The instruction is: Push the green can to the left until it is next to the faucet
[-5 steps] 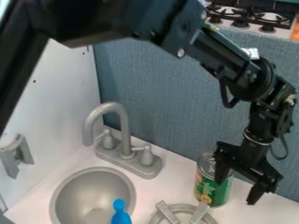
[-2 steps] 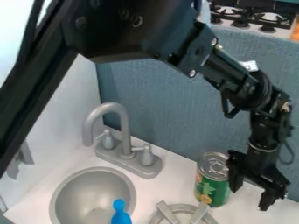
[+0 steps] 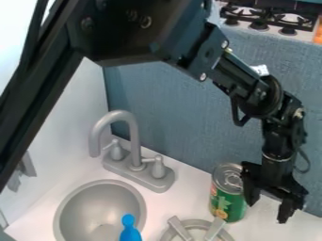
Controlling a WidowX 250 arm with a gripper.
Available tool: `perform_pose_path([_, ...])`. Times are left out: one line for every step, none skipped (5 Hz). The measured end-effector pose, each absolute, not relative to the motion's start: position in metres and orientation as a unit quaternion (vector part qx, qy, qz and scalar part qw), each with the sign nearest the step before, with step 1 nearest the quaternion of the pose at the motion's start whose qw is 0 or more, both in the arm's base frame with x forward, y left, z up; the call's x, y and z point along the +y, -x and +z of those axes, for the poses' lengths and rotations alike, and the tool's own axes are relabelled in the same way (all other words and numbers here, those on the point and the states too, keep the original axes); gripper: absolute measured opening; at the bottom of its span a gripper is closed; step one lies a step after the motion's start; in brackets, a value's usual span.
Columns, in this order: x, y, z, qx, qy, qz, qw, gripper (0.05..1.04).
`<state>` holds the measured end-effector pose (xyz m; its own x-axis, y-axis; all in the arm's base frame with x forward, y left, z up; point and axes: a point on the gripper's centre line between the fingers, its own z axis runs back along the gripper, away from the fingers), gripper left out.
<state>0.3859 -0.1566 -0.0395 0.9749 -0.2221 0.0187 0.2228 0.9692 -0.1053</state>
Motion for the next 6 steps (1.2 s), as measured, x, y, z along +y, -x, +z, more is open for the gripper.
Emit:
perform_pose_path([-0.140,-0.392,-0.043,-0.011,0.063,-0.074,0.995,1.001])
perform_pose_path([-0.111,-0.400,-0.048,-0.021,0.069,-0.025,0.997,1.001])
perform_pose_path([-0.089,-0.399,-0.051,-0.015,0.056,-0.006,0.998,1.001])
perform_pose_path([-0.076,-0.393,-0.049,-0.010,0.050,0.004,0.999,1.001])
perform_pose_path([-0.073,-0.388,-0.047,0.009,0.049,0.006,0.999,1.001])
perform_pose_path([-0.076,-0.388,-0.027,0.005,0.056,0.001,0.998,1.001])
